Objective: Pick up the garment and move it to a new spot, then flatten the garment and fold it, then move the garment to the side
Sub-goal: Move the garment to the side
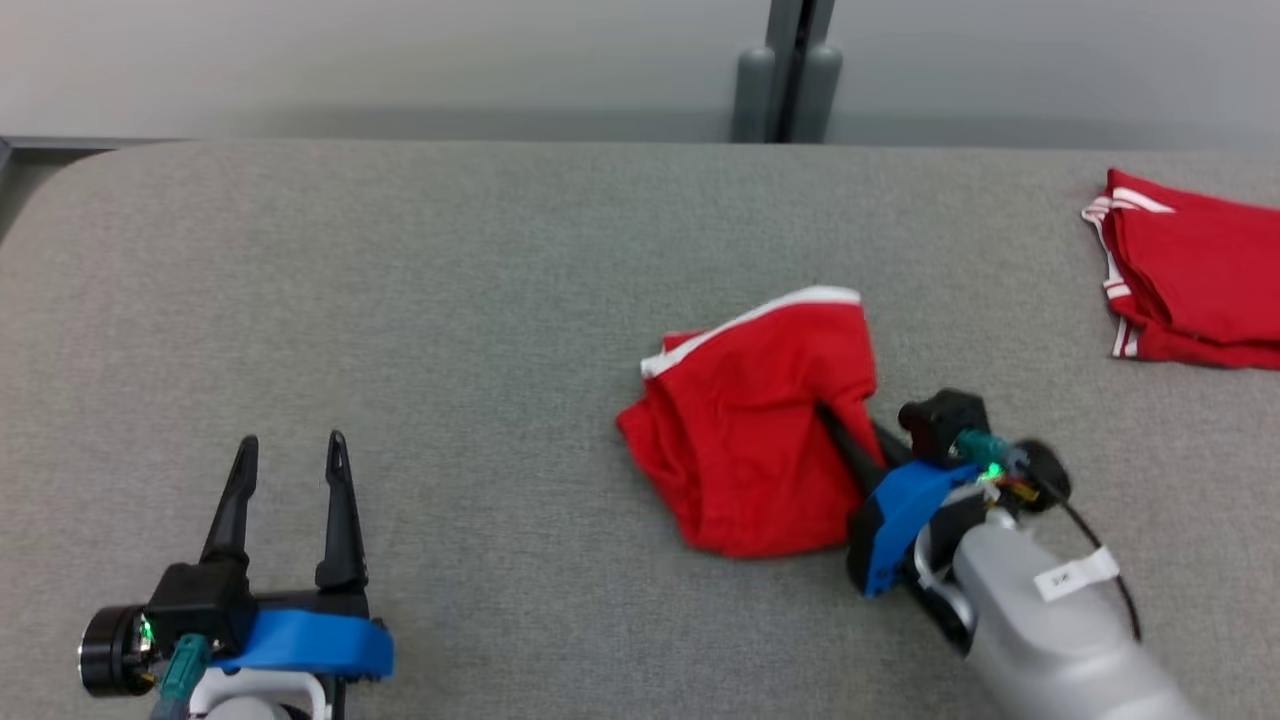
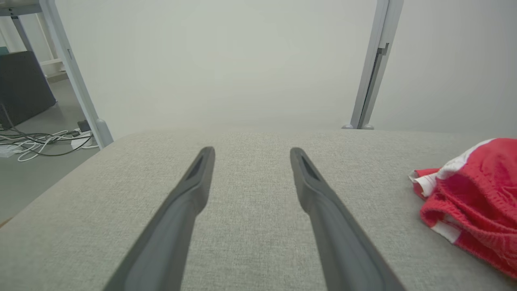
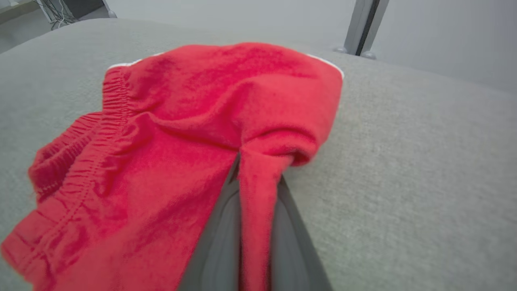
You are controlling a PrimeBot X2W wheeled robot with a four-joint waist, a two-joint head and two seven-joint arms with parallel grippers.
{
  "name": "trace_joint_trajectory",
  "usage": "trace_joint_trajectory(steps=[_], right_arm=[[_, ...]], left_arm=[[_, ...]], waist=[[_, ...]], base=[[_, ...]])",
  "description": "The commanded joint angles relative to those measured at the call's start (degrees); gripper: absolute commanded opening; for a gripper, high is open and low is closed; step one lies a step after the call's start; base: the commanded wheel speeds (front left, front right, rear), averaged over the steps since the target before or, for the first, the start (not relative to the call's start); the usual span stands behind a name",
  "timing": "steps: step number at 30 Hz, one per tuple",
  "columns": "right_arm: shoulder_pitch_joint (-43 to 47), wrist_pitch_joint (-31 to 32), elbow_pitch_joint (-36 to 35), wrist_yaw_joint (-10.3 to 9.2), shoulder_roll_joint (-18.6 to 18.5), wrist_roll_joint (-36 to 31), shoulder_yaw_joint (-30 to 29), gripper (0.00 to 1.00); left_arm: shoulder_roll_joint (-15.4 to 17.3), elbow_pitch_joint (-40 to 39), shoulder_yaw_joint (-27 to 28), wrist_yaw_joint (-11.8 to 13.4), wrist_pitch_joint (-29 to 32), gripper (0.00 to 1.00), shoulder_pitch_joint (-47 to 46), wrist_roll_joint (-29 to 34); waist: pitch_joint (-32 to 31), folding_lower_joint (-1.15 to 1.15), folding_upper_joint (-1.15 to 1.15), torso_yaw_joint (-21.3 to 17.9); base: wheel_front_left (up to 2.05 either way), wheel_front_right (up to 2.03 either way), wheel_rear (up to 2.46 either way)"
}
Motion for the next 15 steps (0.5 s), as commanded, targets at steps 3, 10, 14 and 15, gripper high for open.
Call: trace_joint_trajectory(steps=[3, 10, 14, 15], right_arm=[[-4.3, -0.3, -1.2, -0.01, -3.5, -4.2, 0.6, 0.00], [-13.9, -0.3, -2.8, -0.01, -11.5, -7.7, 0.9, 0.00], [-19.0, -0.3, -2.8, -0.01, -15.5, -7.0, 1.1, 0.00], [-20.4, -0.2, -2.7, -0.01, -16.8, -6.8, 1.3, 0.00]], left_arm=[[0.0, -1.6, -0.2, -0.2, -0.2, 1.00, -2.0, 0.6], [0.1, -5.6, -0.2, -0.5, -0.2, 1.00, -4.9, 1.2], [0.8, -7.4, -0.6, -0.9, -0.2, 1.00, -6.6, 1.7], [1.1, -7.9, -0.6, -0.9, -0.2, 1.00, -6.9, 1.9]], waist=[[2.1, 0.00, 0.00, -0.7], [8.3, 0.00, 0.00, -5.2], [12.0, 0.00, 0.00, -8.2], [13.1, 0.00, 0.00, -9.1]], base=[[0.00, 0.00, 0.00], [0.00, 0.00, 0.00], [0.00, 0.00, 0.00], [0.00, 0.00, 0.00]])
